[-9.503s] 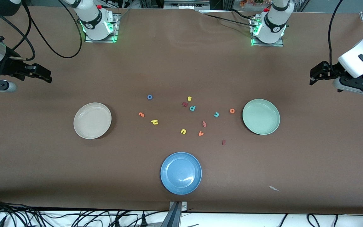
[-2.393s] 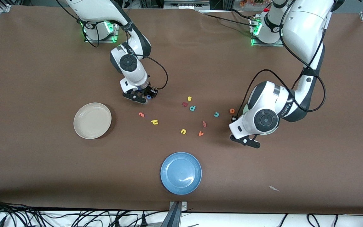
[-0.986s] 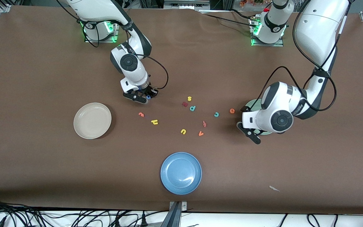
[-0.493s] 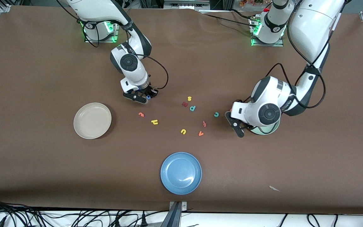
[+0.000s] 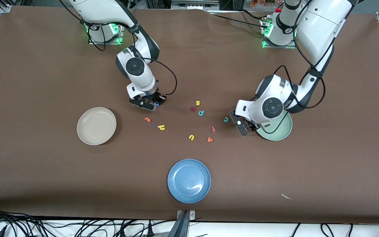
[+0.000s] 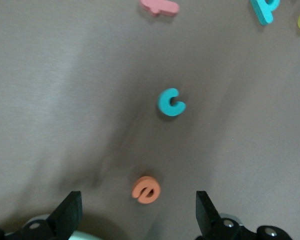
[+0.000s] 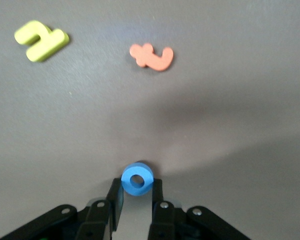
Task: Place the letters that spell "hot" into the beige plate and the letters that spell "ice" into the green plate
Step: 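Grasp the orange e with the left gripper while the right gripper releases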
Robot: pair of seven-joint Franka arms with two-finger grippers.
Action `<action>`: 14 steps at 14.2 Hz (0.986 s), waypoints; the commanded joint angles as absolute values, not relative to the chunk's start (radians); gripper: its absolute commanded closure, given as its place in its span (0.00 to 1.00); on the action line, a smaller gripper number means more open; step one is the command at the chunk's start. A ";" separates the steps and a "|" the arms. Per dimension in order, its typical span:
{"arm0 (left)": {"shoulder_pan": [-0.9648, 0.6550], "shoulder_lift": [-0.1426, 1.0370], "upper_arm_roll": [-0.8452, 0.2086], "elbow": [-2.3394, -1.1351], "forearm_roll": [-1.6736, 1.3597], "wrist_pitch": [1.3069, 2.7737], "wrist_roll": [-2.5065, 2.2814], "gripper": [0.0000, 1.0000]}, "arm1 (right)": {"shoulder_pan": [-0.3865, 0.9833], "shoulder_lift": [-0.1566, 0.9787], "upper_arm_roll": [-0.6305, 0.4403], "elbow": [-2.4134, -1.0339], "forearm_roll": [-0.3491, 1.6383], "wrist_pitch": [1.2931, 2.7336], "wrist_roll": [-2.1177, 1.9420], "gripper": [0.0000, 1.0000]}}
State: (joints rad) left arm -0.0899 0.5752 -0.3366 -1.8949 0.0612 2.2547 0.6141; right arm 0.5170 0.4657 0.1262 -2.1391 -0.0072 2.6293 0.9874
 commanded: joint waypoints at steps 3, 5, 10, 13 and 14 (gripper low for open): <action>-0.086 0.512 -0.350 -2.020 0.175 2.377 0.629 0.00 | 0.529 0.457 0.046 -2.019 -0.040 2.476 0.913 0.90; -0.072 0.514 -0.350 -2.080 0.176 2.477 0.629 0.00 | 0.529 0.448 -0.010 -1.979 -0.038 2.396 0.795 0.90; -0.071 0.523 -0.348 -2.085 0.175 2.493 0.627 0.16 | 0.528 0.443 -0.176 -1.942 -0.032 2.318 0.472 0.90; -0.072 0.537 -0.348 -2.083 0.175 2.494 0.627 0.35 | 0.526 0.437 -0.260 -1.944 -0.029 2.293 0.307 0.90; -0.069 0.549 -0.348 -2.083 0.176 2.499 0.627 0.35 | 0.526 0.439 -0.282 -1.945 -0.028 2.293 0.260 0.90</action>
